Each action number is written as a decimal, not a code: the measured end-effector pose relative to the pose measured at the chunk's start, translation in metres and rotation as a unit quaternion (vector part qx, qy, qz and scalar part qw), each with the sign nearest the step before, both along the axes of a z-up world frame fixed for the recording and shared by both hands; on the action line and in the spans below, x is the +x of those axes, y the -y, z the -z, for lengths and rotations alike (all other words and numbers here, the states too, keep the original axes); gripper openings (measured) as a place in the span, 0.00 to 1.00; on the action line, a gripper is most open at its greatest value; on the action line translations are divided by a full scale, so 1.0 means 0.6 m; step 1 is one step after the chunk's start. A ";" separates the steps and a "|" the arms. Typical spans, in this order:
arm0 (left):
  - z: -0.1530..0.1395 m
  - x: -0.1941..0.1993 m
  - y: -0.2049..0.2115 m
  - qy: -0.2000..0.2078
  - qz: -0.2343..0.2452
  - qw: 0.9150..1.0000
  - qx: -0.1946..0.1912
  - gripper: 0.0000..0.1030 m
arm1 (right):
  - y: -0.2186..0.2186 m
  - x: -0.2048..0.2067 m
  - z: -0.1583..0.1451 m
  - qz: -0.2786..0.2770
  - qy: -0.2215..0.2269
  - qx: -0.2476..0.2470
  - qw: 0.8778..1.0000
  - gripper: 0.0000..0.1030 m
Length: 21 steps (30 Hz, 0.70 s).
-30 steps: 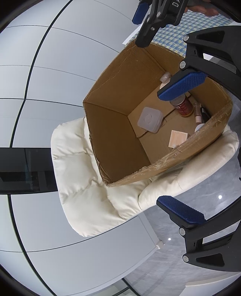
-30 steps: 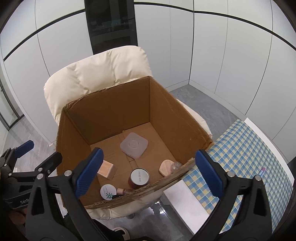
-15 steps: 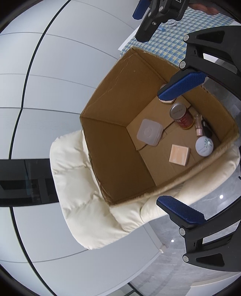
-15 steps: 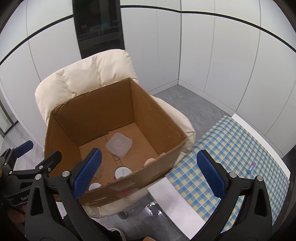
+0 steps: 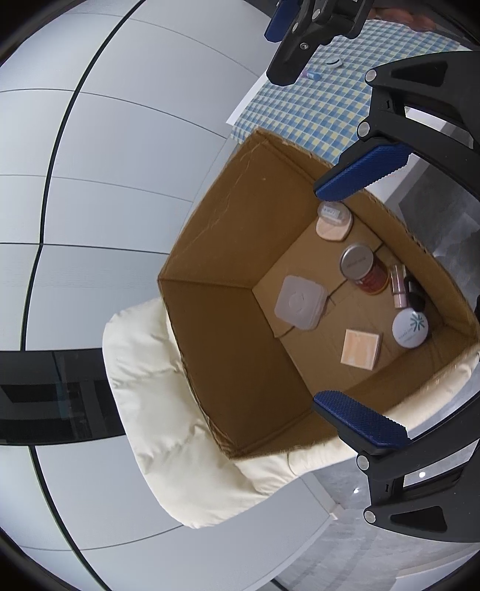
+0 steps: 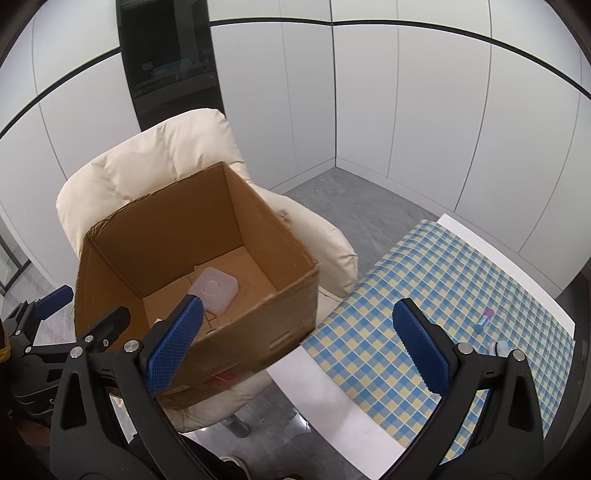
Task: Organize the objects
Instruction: 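Move both open tools back over the checkered cloth toward the remaining cosmetics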
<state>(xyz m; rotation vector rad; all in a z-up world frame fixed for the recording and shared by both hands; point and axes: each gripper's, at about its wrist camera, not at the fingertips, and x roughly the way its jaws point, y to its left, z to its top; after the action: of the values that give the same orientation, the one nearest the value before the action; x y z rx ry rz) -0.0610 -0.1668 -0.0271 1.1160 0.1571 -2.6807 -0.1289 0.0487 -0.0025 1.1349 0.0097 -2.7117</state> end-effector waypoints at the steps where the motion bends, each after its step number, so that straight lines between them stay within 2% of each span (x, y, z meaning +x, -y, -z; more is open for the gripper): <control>1: 0.000 -0.002 -0.004 0.000 0.002 1.000 0.001 1.00 | -0.005 0.001 0.000 0.003 0.000 0.000 1.000 1.00; 21: 0.005 -0.032 -0.084 0.006 0.045 0.999 0.006 1.00 | -0.099 0.013 0.002 0.050 0.001 0.003 0.999 1.00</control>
<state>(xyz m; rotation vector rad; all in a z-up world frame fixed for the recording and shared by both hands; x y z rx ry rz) -0.0801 -0.1163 -0.0302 1.1688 0.1247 -2.7542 -0.1214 0.1081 -0.0035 1.1686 -0.0395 -2.7994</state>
